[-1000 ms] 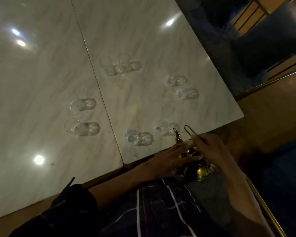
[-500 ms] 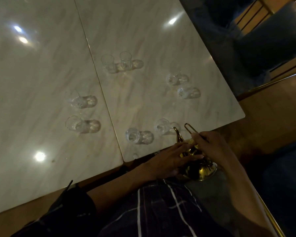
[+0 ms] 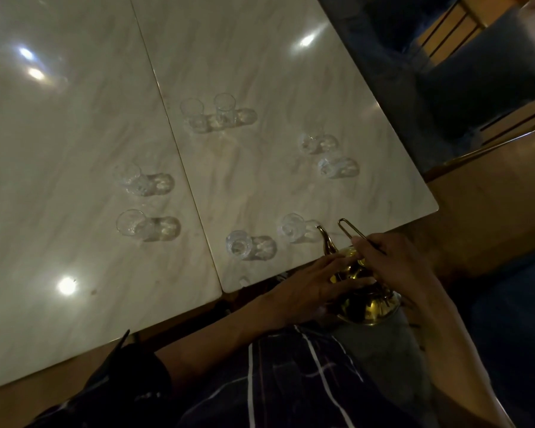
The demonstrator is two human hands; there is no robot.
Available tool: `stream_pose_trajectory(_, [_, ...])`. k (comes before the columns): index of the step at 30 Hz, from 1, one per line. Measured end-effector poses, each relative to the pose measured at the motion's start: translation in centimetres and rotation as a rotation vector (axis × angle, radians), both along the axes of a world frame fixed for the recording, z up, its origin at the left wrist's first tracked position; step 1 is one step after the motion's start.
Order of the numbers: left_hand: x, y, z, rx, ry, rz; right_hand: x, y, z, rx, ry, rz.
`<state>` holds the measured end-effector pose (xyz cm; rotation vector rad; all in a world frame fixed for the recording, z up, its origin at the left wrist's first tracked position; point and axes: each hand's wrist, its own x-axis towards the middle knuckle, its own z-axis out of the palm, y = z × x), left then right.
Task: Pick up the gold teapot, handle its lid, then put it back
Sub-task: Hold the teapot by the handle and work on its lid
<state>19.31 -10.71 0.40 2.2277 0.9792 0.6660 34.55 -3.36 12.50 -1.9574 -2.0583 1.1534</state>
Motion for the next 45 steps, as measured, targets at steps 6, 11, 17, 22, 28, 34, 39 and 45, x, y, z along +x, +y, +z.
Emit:
stream_pose_trajectory(6, [-0.4, -0.2, 0.0, 0.007, -0.002, -0.009, -0.2, -0.1, 0.2, -0.003, -0.021, 0.011])
stream_pose_trajectory(11, [-0.4, -0.1, -0.2, 0.004, 0.016, -0.01, -0.4, -0.2, 0.4, 0.004, -0.016, 0.004])
stream_pose_trajectory(17, [-0.2, 0.0, -0.4, 0.022, 0.023, -0.004, -0.3, -0.2, 0.4, -0.004, -0.013, 0.001])
stream_pose_trajectory(22, [-0.2, 0.0, -0.7, 0.018, 0.008, -0.013, -0.4, -0.2, 0.6, 0.0, -0.027, 0.014])
stream_pose_trajectory(28, [-0.1, 0.0, -0.8, 0.017, 0.019, -0.007, -0.3, -0.1, 0.6, -0.005, -0.017, 0.013])
stream_pose_trajectory(34, [-0.2, 0.0, -0.7, 0.015, -0.02, -0.019, -0.2, -0.1, 0.5, 0.0, 0.002, 0.013])
stream_pose_trajectory(39, [-0.3, 0.0, -0.6, 0.026, -0.023, -0.011, -0.3, -0.1, 0.5, -0.014, 0.002, 0.007])
stream_pose_trajectory(45, [-0.3, 0.0, -0.6, 0.034, -0.029, -0.009, -0.1, -0.1, 0.2, -0.019, 0.0, 0.006])
